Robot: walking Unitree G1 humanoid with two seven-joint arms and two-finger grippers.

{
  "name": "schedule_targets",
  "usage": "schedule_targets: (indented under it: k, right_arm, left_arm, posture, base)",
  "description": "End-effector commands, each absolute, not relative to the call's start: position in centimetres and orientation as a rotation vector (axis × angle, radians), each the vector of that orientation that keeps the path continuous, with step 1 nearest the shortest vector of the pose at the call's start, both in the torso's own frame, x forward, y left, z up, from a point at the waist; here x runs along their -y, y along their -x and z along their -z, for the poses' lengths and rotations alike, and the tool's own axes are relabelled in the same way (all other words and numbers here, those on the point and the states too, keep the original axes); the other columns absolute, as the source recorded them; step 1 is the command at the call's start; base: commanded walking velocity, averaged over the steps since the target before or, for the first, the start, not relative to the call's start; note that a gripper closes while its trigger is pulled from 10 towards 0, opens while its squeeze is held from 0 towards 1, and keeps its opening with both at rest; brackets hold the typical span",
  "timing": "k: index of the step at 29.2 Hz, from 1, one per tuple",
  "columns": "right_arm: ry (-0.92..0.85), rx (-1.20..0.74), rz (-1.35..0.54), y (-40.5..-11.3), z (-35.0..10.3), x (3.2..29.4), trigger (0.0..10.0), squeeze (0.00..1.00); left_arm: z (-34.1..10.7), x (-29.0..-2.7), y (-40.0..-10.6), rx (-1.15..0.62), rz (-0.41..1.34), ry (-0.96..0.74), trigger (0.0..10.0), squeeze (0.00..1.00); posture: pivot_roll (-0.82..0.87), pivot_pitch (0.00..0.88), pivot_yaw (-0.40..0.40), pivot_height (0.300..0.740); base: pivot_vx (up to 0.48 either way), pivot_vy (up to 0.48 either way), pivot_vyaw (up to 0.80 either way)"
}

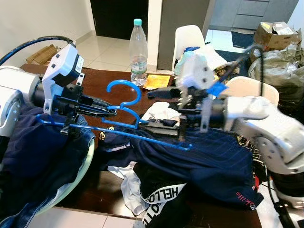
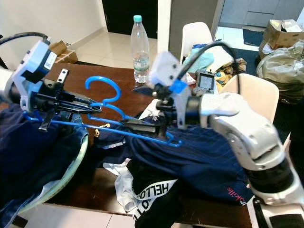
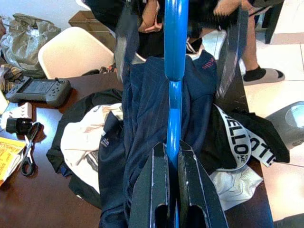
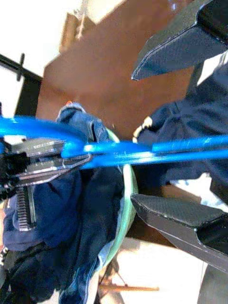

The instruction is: Hang hanger

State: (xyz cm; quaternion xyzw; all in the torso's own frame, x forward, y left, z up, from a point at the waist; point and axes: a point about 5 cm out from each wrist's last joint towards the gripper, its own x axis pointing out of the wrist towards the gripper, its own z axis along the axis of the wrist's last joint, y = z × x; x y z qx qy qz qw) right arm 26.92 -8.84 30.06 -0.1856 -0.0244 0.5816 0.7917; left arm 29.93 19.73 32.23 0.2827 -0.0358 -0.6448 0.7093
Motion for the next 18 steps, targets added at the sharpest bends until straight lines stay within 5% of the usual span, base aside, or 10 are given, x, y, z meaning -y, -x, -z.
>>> schedule_targets:
  k: [1, 11, 12, 18]
  right_arm:
    - [0.364, 0.020, -1.273, -26.7, -29.6, 8.0, 10.0, 0.00]
    - [0.258, -0.020, -1.267, -26.5, -28.7, 5.8, 10.0, 0.00]
    - [0.245, -0.024, -1.254, -26.7, -28.6, 5.6, 0.0, 0.00]
    - [0.227, -0.026, -1.228, -26.9, -28.4, 5.4, 0.0, 0.00]
  left_arm:
    - [-32.5, -19.2, -29.8, 0.103, 1.449, -0.658, 10.0, 0.00]
    - [-32.5, -19.1, -29.7, 0.118, 1.449, -0.664, 10.0, 0.00]
    - [-32.5, -19.0, -29.7, 0.120, 1.450, -0.664, 10.0, 0.00]
    - [-32.5, -18.9, -29.7, 0.129, 1.458, -0.661, 10.0, 0.00]
  posture:
    - [0.14, 0.059, 0.030, 0.740]
    - [0.14, 0.057, 0.030, 0.740]
    - [0.14, 0.057, 0.030, 0.740]
    - [0.13, 0.056, 0.029, 0.740]
  base:
    - [0.000, 0.000, 0.00]
    - [0.000, 0.000, 0.00]
    - [0.000, 0.000, 0.00]
    - [0.000, 0.000, 0.00]
